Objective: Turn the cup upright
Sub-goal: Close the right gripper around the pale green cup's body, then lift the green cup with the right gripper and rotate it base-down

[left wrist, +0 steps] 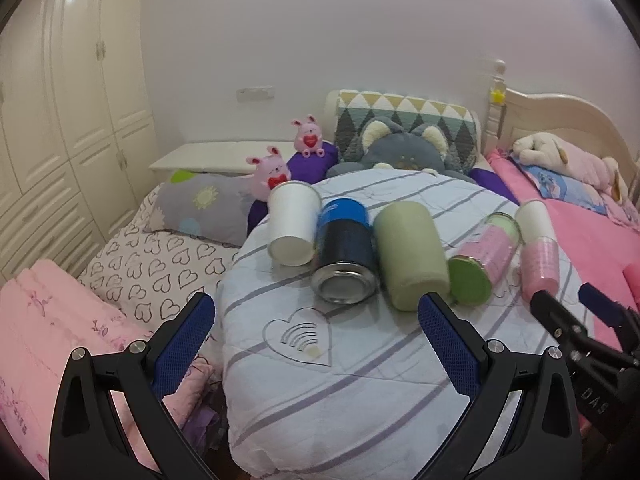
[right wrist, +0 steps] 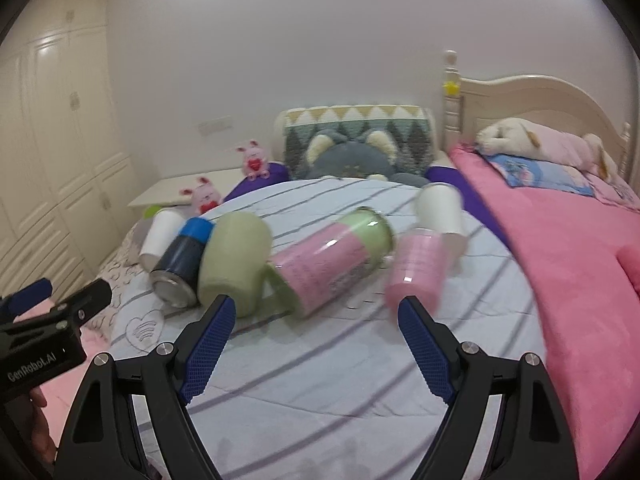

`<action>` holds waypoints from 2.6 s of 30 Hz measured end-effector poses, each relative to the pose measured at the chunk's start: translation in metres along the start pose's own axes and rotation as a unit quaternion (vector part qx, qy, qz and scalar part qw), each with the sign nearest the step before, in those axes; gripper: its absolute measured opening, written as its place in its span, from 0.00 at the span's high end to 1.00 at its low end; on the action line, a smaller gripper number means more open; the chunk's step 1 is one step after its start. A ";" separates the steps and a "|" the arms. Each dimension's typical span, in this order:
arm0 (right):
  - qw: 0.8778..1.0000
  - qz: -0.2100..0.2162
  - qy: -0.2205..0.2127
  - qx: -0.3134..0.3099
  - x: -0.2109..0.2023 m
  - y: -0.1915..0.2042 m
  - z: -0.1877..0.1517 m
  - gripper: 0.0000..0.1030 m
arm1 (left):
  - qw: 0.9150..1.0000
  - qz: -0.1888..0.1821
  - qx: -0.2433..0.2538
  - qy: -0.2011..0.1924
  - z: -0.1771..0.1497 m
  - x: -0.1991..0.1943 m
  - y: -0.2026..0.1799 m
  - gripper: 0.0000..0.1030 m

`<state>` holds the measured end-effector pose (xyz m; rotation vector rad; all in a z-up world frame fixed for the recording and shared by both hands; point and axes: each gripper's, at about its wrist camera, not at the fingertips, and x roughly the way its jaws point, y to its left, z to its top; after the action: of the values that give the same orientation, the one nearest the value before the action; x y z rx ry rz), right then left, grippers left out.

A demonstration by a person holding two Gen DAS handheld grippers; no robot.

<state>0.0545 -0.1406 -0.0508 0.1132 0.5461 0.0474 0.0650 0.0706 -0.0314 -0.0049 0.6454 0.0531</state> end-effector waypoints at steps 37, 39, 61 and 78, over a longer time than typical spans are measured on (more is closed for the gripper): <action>0.993 0.050 0.105 -0.012 0.114 0.061 0.004 0.24 | 0.998 -0.015 -0.015 0.055 -0.002 0.070 0.048 0.00; 0.992 0.056 0.110 -0.015 0.117 0.062 0.003 0.30 | 0.998 -0.015 -0.014 0.056 -0.003 0.070 0.048 0.00; 0.988 0.072 0.131 -0.036 0.049 0.050 -0.034 0.30 | 0.998 -0.031 -0.019 0.057 -0.024 0.025 0.032 0.00; 0.994 0.063 0.091 -0.003 0.010 0.021 -0.062 0.21 | 0.995 -0.066 0.006 0.078 -0.039 -0.009 -0.023 0.00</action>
<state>0.0305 -0.1128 -0.1057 0.1389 0.7204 0.1845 0.0353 0.0464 -0.0576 -0.0397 0.7995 -0.0791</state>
